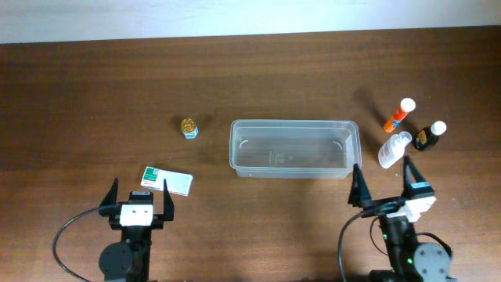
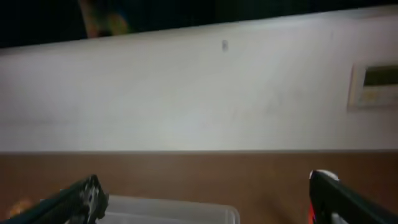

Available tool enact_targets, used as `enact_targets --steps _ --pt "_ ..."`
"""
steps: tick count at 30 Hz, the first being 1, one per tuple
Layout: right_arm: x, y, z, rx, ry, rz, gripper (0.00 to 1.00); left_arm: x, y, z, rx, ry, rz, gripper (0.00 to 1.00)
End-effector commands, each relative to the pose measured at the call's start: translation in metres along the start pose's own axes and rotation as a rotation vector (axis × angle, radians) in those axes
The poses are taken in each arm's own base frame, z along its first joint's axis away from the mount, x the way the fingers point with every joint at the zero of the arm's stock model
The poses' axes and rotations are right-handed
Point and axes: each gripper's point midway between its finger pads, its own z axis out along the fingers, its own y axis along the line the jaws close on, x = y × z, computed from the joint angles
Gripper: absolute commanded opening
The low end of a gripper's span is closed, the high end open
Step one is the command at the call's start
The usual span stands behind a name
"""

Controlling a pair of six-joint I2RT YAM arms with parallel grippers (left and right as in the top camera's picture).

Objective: Pack container
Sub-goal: 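Move the right gripper over the white squeeze bottle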

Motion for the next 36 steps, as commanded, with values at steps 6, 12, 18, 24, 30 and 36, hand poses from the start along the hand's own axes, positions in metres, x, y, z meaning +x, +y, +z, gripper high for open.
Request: enact_targets --steps 6,12,18,24,30,36 --pt "-0.108 -0.020 -0.007 0.190 0.050 -0.138 0.98 0.001 0.000 0.000 0.003 0.001 0.012 1.00" --pt "-0.135 -0.054 0.011 0.378 0.383 -0.188 0.98 0.001 0.000 0.000 0.003 0.001 0.012 1.00" --pt "-0.111 -0.053 0.041 0.322 0.799 -0.158 0.98 0.001 0.000 0.000 0.003 0.001 0.012 1.00" --pt "-0.074 -0.065 0.071 0.323 1.026 -0.149 0.98 0.001 0.000 0.000 0.003 0.001 0.011 1.00" --pt "-0.015 -0.083 0.084 0.281 1.230 -0.049 0.98 0.001 0.000 0.000 0.003 0.001 0.012 1.00" --pt "0.038 -0.087 0.091 0.071 1.378 0.061 0.99 0.001 0.000 0.000 0.003 0.001 0.012 1.00"
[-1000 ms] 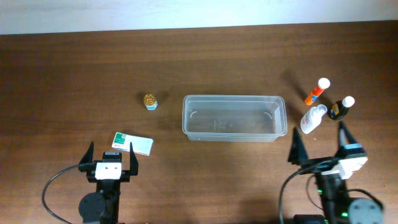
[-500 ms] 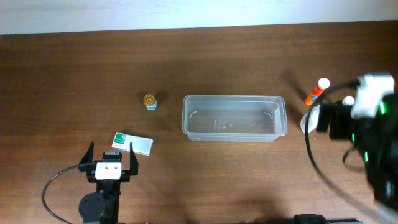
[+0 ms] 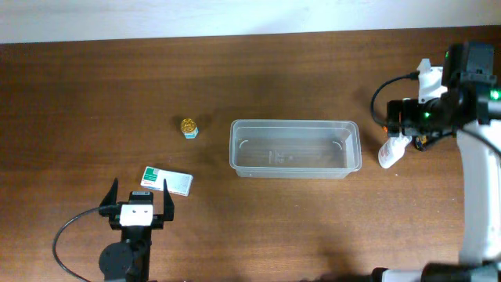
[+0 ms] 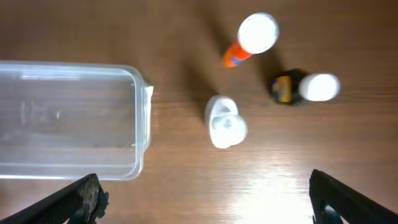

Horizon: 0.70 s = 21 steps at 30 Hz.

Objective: Pack container
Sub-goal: 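Move the right gripper over the white squeeze bottle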

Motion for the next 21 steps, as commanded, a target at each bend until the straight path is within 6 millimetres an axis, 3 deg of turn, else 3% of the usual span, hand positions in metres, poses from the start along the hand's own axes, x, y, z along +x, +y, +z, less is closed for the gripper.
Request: enact_targets --steps 1,6,10,21 --pt "-0.001 0.005 0.021 -0.140 0.048 -0.031 0.99 0.001 0.000 0.000 0.003 0.000 0.012 1.00" --pt "0.006 -0.001 0.051 -0.159 0.144 -0.006 1.00 0.001 0.000 0.000 0.003 0.000 0.012 1.00" --pt "0.009 -0.003 0.069 -0.171 0.194 0.003 0.89 0.001 0.000 0.000 0.003 0.000 0.012 1.00" --pt "0.017 -0.010 0.097 -0.150 0.273 0.007 0.87 0.001 0.000 0.000 0.003 0.000 0.012 1.00"
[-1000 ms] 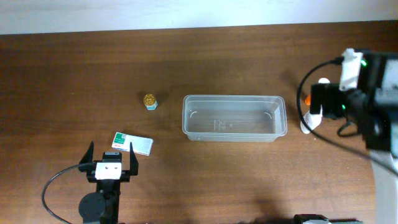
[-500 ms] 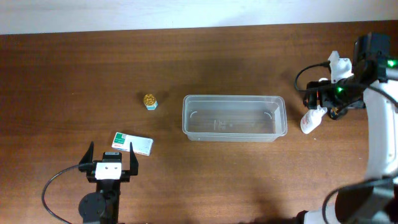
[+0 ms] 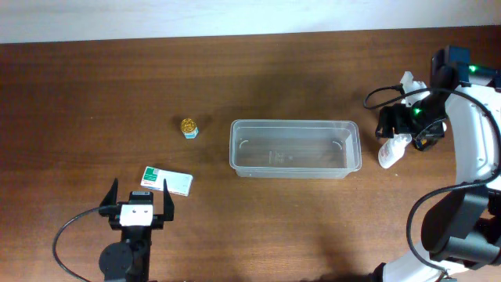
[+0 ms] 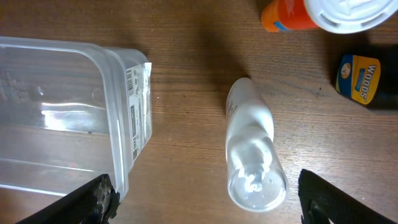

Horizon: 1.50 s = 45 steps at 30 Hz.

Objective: Pack container
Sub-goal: 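Move the right gripper over the white squeeze bottle, then lower the right gripper and grasp the white squeeze bottle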

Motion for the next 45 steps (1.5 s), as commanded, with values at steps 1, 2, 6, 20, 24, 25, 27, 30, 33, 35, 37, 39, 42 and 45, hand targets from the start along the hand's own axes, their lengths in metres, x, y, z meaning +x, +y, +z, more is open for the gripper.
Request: enact_targets --steps 1,2,6,20,24,25,27,30,33,35,37,39,42,45 --pt "-0.002 -0.007 0.006 0.013 0.011 -0.003 0.87 0.001 0.000 0.000 0.003 0.000 0.012 1.00" --pt "-0.002 -0.007 0.007 0.015 0.011 -0.003 0.87 0.001 0.000 0.000 0.003 0.000 0.012 1.00" --pt "-0.003 -0.016 0.006 0.061 0.008 -0.004 0.87 0.001 0.000 0.000 0.003 0.000 0.012 1.00" --pt "0.006 -0.021 0.029 0.057 0.031 0.010 0.85 0.001 0.000 0.000 0.003 0.000 0.012 1.00" --pt "0.006 -0.022 0.034 0.058 0.030 0.010 0.84 0.001 0.000 0.000 0.003 0.000 0.012 1.00" --pt "0.006 -0.022 0.034 0.058 0.030 0.010 0.82 0.001 0.000 0.000 0.003 0.000 0.012 1.00" --pt "0.006 -0.022 0.033 0.058 0.030 0.011 0.77 0.001 0.000 0.000 0.003 0.000 0.012 1.00" --pt "0.007 -0.023 0.034 0.057 0.032 0.014 0.71 0.001 0.000 0.000 0.003 0.000 0.012 1.00" --pt "0.008 -0.023 0.035 0.056 0.036 0.017 0.71 0.001 0.000 0.000 0.003 0.000 0.012 1.00" --pt "0.010 -0.023 0.036 0.055 0.041 0.017 0.69 0.001 0.000 0.000 0.003 0.000 0.012 1.00" --pt "0.011 -0.022 0.038 0.054 0.046 0.018 0.65 0.001 0.000 0.000 0.003 0.000 0.012 1.00" --pt "0.012 -0.022 0.039 0.053 0.049 0.018 0.63 0.001 0.000 0.000 0.003 0.000 0.012 1.00" --pt "0.012 -0.023 0.042 0.055 0.044 0.018 0.63 0.001 0.000 0.000 0.003 0.000 0.012 1.00" --pt "0.011 -0.025 0.044 0.056 0.039 0.020 0.63 0.001 0.000 0.000 0.003 0.000 0.012 1.00"
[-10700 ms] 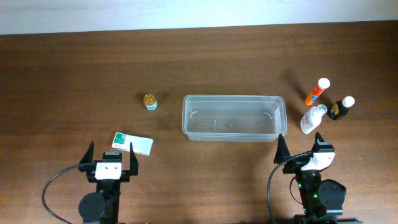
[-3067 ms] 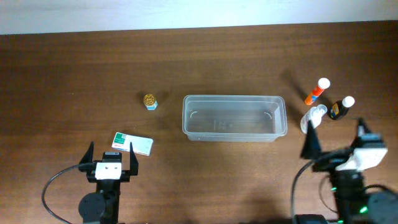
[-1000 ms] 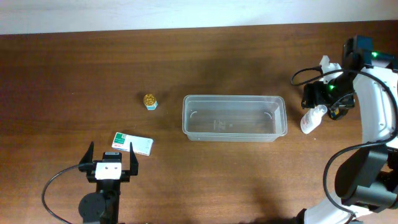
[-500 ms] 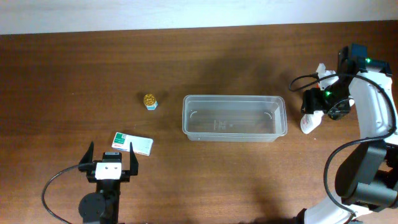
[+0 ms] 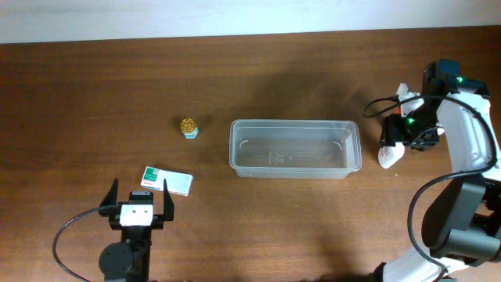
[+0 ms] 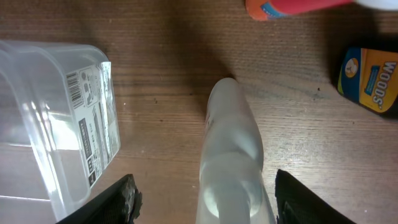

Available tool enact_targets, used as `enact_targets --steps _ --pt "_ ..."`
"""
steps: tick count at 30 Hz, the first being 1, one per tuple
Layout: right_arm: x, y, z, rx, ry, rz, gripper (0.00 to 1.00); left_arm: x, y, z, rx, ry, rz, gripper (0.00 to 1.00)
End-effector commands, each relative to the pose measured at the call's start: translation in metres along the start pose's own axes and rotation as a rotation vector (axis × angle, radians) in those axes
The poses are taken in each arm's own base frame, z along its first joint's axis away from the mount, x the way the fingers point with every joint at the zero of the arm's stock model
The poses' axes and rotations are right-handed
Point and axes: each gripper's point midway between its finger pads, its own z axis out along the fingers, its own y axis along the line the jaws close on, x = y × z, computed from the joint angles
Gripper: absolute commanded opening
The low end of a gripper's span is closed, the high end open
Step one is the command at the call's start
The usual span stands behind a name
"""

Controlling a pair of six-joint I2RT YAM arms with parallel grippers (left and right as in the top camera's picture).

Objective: Pack container
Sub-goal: 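Lower the right gripper and grasp the white squeeze bottle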

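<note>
The clear plastic container (image 5: 294, 148) sits mid-table; its right end shows in the right wrist view (image 6: 56, 124). A white bottle (image 6: 233, 155) lies on the wood just right of it (image 5: 389, 154). My right gripper (image 6: 202, 202) hangs open directly over that bottle, one fingertip (image 6: 121, 198) on each side, not touching it. An orange tube (image 6: 280, 7) and a dark bottle with a yellow label (image 6: 372, 78) stand beyond. My left gripper (image 5: 139, 200) rests open at the front left, next to a small white and green box (image 5: 167, 180).
A small gold-capped jar (image 5: 189, 127) stands left of the container. The right arm (image 5: 470, 141) and its cable reach in from the table's right edge. The back wall runs along the table's far side.
My right gripper has come lower and closer over the white bottle, which now fills the space between the open fingers. The left arm and all objects are unchanged.
At first both grippers rested at the front edge, the right camera facing the wall. Then the right arm was high over the three bottles at the right. Later it was lower above the white bottle, and now it straddles that bottle, still open.
</note>
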Motion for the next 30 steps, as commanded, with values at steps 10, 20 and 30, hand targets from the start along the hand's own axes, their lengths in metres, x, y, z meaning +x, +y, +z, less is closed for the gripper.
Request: enact_targets --steps 10,20,30 --pt "0.0039 -0.0150 0.0041 0.007 0.002 0.037 0.53 0.0008 -0.0003 -0.0003 0.003 0.000 0.012 1.00" --pt "0.0034 -0.0139 0.0042 0.000 0.000 0.037 0.35 0.0008 -0.0003 -0.0003 0.003 0.000 0.012 1.00" --pt "0.0020 -0.0110 0.0041 -0.017 -0.008 0.037 0.25 0.0009 -0.0003 -0.0003 0.003 0.000 0.012 1.00"
